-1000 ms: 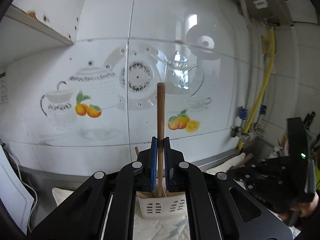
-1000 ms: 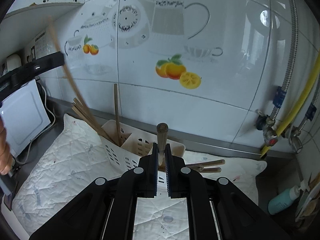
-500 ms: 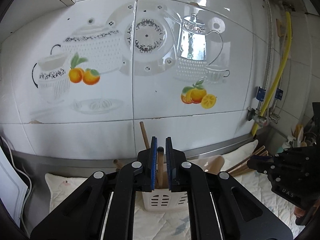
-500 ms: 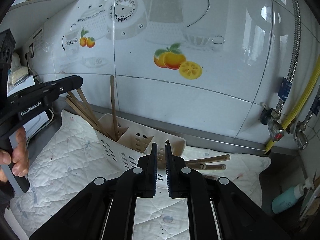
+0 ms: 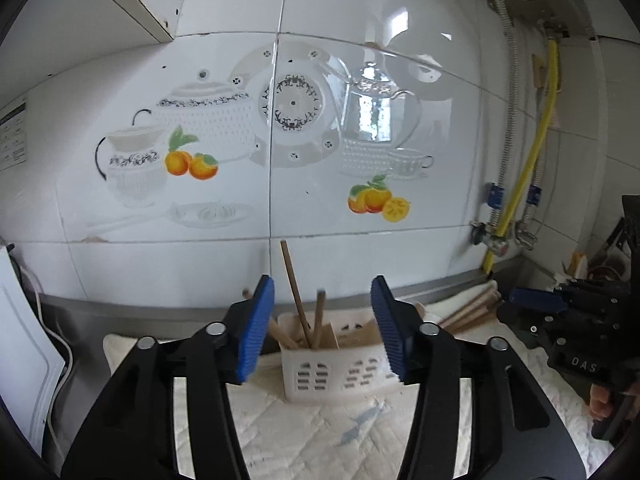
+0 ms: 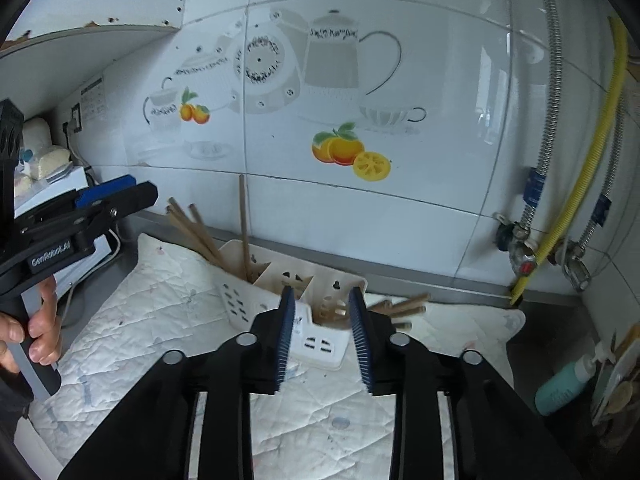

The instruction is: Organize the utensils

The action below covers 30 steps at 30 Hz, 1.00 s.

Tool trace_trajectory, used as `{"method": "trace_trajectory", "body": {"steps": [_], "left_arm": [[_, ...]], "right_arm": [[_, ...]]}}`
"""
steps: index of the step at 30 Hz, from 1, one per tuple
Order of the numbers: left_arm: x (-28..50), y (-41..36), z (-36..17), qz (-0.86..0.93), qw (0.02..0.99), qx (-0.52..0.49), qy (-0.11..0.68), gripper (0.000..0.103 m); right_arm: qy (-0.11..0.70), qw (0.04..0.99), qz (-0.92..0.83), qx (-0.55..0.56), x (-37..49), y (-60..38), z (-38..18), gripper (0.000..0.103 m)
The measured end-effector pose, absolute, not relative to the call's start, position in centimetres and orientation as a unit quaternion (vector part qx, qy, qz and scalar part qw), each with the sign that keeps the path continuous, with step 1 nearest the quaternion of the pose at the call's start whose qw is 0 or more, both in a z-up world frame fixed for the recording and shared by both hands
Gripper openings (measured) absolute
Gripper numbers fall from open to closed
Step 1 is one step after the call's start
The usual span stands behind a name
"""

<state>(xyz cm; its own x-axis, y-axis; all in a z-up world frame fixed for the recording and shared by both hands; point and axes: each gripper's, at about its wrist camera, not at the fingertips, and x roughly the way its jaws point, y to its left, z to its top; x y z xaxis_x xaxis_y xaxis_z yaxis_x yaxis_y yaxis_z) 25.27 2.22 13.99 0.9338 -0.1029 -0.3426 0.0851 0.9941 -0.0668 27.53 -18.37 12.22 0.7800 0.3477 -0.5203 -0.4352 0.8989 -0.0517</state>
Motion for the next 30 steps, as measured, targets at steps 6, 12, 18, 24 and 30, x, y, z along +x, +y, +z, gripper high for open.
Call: {"method": "trace_trajectory", "body": {"steps": [6,12,18,24,30], "left_arm": [[20.9,2.2,12.2,-0.054,0.981,-0.033,0.181,0.071],[16.7,1.9,10.1,-0.051,0.98,-0.034,0.188,0.089],[13.3,2.0,8.3,-0.048,0.979,-0.045,0.191,0.098],[11.0,2.2,7.1,-0.045,0.977,-0.056,0.2,0.098],[9.0,2.3,6.0,-0.042,0.977,-0.045,0.206,0.098]], "right_arm": [[0.249,0.943,0.21,-0.074,23.4,-18.9,11.1,0.042],[0.241,0.945,0.205,-0.085,18.8,-18.8,8.9,0.045],[0.24,0.945,0.204,-0.093,14.8,-18.0,6.5,0.059],[0.248,0.944,0.202,-0.078,12.1,-17.8,4.3,0.07],[0.252,0.946,0.191,-0.077,10.4,-17.9,3.3,0.075]]}}
